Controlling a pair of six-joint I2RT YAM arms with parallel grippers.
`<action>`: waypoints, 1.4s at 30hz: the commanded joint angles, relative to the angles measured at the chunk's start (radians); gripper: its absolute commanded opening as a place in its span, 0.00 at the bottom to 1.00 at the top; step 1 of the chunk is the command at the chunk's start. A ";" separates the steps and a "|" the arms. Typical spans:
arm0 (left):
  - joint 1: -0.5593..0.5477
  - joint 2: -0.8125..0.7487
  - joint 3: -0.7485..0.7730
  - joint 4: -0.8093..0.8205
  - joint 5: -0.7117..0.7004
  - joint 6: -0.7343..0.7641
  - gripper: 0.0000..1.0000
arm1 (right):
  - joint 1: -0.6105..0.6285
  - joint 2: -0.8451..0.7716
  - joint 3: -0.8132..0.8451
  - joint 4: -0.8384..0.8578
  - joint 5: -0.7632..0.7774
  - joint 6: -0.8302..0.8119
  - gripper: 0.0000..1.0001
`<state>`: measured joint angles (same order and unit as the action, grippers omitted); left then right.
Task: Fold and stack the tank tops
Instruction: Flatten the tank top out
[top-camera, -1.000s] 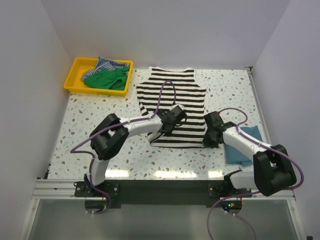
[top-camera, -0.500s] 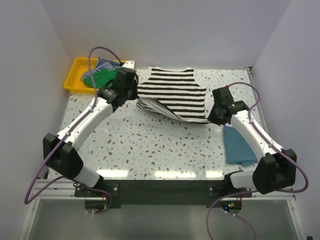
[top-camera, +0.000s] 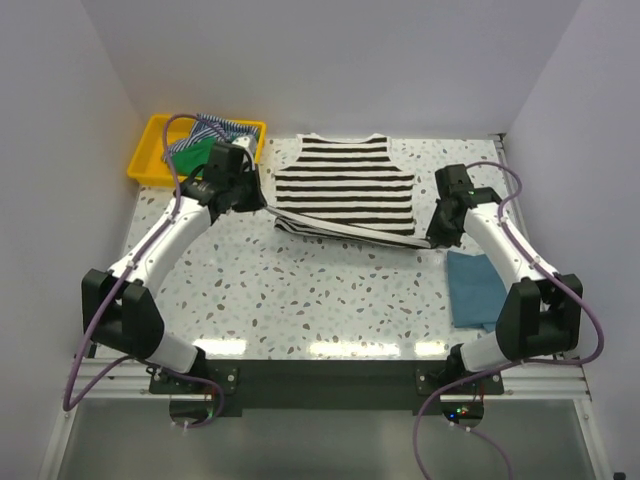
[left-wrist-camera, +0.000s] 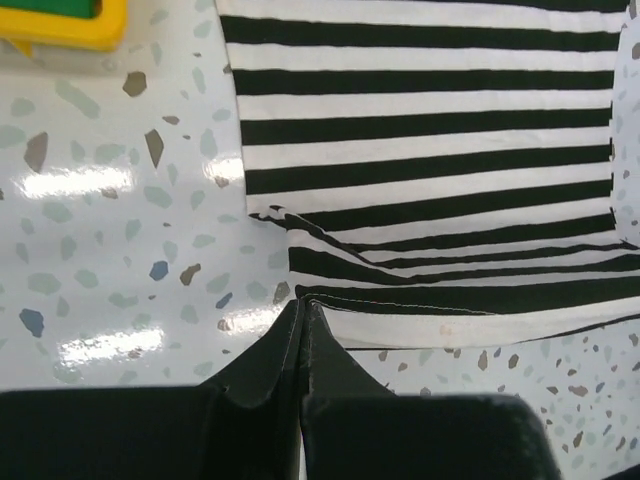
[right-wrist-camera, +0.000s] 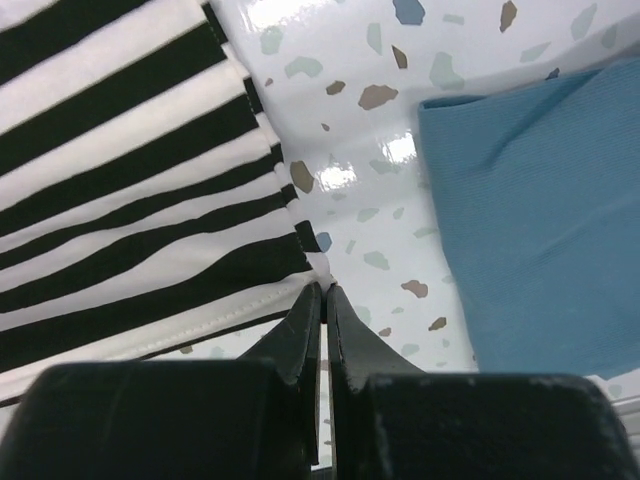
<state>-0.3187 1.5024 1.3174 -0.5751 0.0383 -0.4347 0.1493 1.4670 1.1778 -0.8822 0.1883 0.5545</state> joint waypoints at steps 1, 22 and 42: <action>0.015 -0.059 -0.078 0.001 0.083 -0.047 0.00 | -0.011 0.009 0.023 -0.093 0.007 -0.050 0.00; 0.012 -0.562 -0.757 0.057 0.215 -0.206 0.00 | -0.011 -0.080 -0.256 -0.305 -0.096 -0.001 0.04; -0.017 -0.485 -0.632 0.153 0.218 -0.259 0.27 | 0.303 -0.131 -0.243 -0.066 -0.064 0.301 0.31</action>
<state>-0.3290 0.8944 0.6430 -0.5301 0.2642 -0.6731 0.3996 1.2942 0.9314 -1.0958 0.0975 0.7296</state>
